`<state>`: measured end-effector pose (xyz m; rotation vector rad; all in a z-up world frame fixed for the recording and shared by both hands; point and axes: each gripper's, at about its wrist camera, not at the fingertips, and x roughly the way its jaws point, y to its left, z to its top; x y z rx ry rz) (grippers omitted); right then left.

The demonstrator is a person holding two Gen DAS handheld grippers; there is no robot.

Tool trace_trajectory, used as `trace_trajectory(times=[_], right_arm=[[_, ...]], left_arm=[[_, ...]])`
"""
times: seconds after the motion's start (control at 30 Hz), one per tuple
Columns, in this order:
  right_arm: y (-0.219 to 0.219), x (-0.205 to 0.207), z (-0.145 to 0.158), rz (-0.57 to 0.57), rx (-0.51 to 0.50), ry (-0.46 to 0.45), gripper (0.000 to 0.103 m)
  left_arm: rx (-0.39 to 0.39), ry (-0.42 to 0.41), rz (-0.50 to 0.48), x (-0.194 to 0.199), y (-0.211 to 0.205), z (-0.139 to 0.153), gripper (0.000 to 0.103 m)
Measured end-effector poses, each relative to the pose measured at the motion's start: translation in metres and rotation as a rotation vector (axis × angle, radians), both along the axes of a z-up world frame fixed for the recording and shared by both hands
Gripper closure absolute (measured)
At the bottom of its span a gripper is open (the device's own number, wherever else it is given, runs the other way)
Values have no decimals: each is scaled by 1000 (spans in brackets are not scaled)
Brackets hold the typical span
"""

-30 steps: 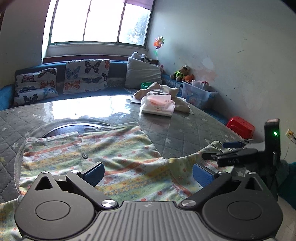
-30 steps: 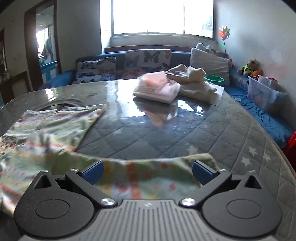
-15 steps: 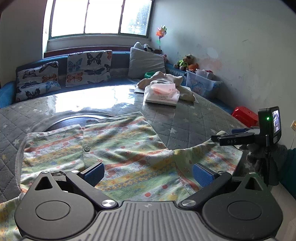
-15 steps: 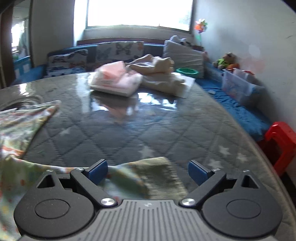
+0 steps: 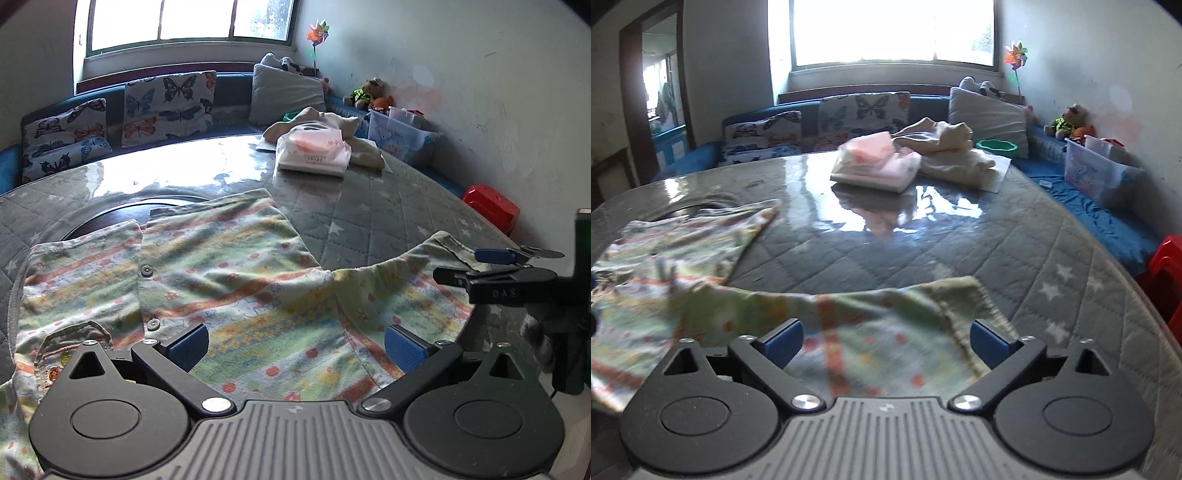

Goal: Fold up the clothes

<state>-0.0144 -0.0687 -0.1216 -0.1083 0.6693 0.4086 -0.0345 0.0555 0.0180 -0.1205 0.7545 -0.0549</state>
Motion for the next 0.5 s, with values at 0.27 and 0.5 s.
trace_trajectory(times=[0.27, 0.5], right_arm=[[7, -28, -4, 20, 42, 54, 0], [6, -43, -8, 10, 38, 77, 0]], left_arm=[[9, 49, 14, -2, -7, -10, 0], [5, 70, 34, -5, -10, -13, 0]])
